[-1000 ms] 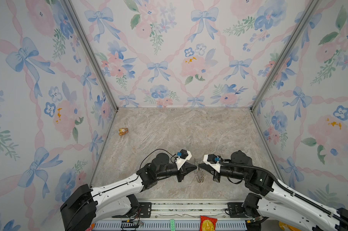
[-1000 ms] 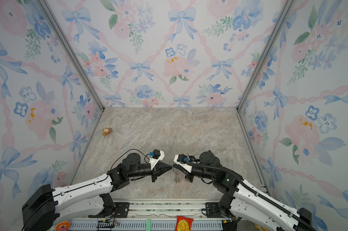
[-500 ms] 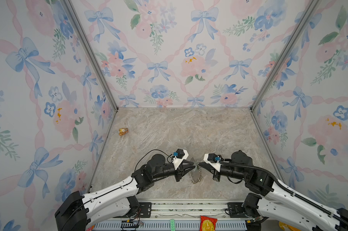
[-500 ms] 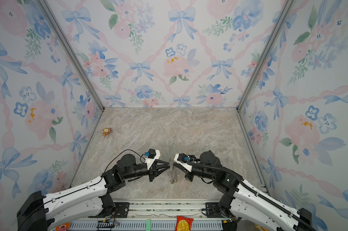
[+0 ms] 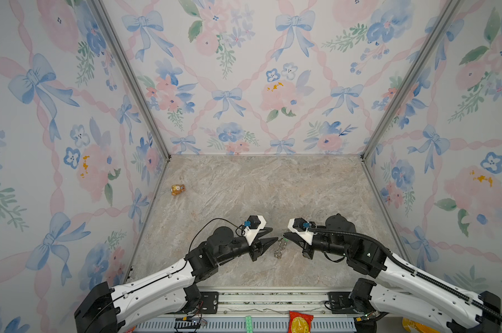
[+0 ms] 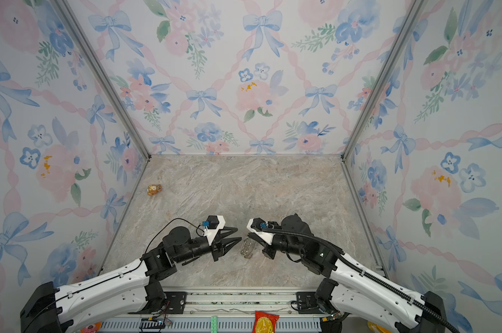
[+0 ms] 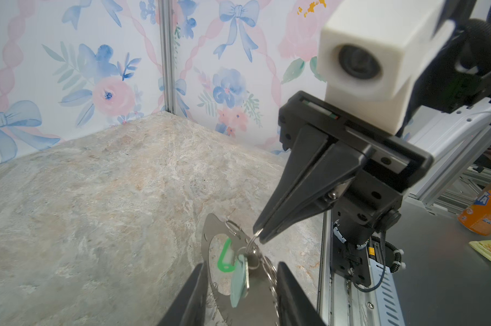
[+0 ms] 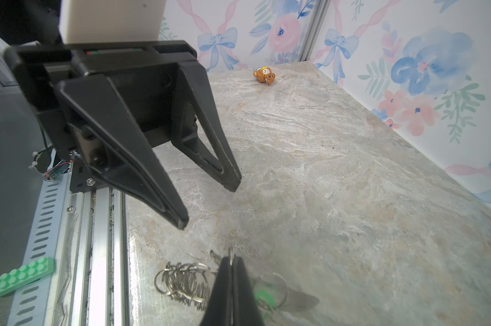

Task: Attach keys to a key ring
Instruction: Insert the key into the keyring.

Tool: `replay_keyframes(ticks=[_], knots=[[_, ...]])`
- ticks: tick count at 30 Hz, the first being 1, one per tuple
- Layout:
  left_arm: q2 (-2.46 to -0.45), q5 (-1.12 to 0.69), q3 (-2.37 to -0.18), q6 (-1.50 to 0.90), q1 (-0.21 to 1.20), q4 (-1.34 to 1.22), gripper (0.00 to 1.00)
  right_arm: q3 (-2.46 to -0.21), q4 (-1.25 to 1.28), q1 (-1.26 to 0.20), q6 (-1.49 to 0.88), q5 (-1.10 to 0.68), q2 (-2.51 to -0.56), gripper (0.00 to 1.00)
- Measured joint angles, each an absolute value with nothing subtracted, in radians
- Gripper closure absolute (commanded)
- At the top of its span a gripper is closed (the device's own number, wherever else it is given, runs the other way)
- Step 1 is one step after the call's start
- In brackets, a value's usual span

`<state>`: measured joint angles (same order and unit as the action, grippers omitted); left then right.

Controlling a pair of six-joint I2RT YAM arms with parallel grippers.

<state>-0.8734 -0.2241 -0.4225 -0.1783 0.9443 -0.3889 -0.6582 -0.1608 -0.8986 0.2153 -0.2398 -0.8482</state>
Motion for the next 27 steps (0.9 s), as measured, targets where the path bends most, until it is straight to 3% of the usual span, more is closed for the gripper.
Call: replay_keyframes(ticks=[3,9,19,23,27], knots=[[-0.900,-0.246,-0.422,-0.164,0.950,-0.395,0.62,-0.659,-0.161,-0.899,0.208,-0.242,-0.870,1.00],[-0.920,-0.222,-0.414,-0.154,0.984,-0.396,0.53,-0.675,-0.160,-0.899,0.186,-0.230,-0.906,1.00],[-0.985,-0.106,-0.408,-0.144,1.007,-0.345,0.45,-0.675,-0.153,-0.899,0.170,-0.223,-0.932,1.00],[-1.038,-0.096,-0.411,-0.133,1.013,-0.329,0.54,-0.675,-0.144,-0.899,0.163,-0.223,-0.939,1.00],[-1.076,-0.101,-0.425,-0.124,1.014,-0.323,0.72,-0.680,-0.137,-0.899,0.157,-0.220,-0.954,1.00]])
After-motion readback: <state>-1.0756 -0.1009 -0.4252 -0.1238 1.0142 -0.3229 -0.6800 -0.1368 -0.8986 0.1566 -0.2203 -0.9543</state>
